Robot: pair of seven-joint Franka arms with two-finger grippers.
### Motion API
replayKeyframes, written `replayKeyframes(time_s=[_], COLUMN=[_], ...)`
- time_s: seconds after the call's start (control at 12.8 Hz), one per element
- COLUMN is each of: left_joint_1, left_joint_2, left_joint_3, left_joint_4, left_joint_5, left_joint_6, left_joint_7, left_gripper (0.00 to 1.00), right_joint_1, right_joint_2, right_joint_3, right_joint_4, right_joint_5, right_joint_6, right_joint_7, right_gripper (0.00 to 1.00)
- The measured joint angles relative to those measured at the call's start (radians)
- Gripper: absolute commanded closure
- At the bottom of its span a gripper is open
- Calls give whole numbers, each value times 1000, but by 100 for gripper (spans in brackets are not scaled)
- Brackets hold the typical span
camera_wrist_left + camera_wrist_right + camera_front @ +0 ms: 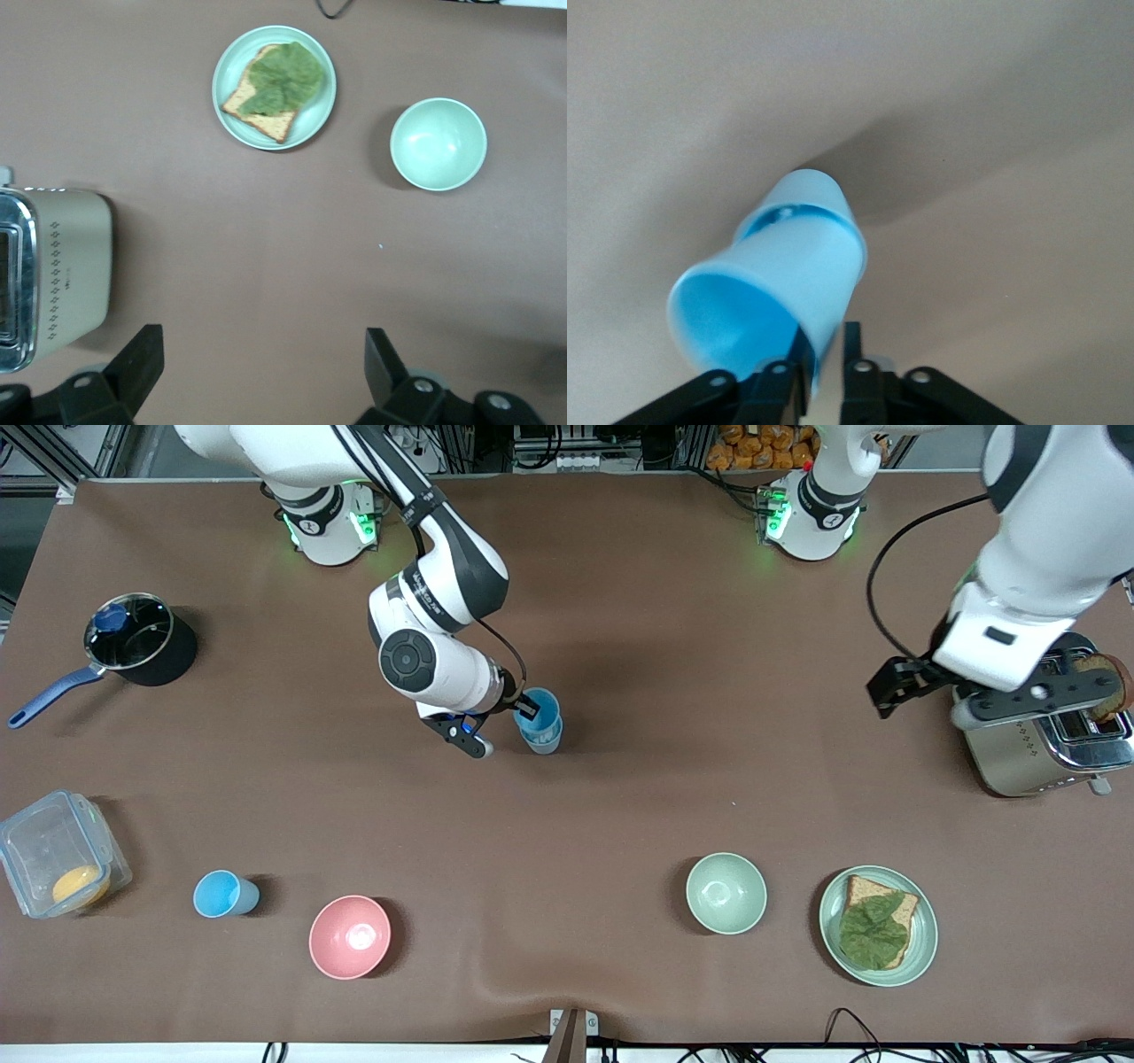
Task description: Stack blue cups with both arms
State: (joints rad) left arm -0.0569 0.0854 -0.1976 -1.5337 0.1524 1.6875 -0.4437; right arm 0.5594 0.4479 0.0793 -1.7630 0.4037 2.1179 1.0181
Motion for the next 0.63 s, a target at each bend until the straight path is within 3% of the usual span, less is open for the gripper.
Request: replayKeyframes(time_s=[0.31, 0.63], left_joint_1=[28, 36], left_joint_2=[-18, -31], left_joint_3=[-2, -3], left_joint_4=[0, 19], left_joint_5=[-6, -30], left_joint_6=[-9, -60], left_joint_7=[1, 16], left_gripper=[0, 0], right_joint_1=[-28, -168], right_joint_2=[-36, -128], right_joint_3=[-29, -40], right_joint_4=[25, 27], right_joint_5=[-119, -181], right_joint_6=[-66, -235], right_joint_7=[-73, -343], right_gripper=[0, 0])
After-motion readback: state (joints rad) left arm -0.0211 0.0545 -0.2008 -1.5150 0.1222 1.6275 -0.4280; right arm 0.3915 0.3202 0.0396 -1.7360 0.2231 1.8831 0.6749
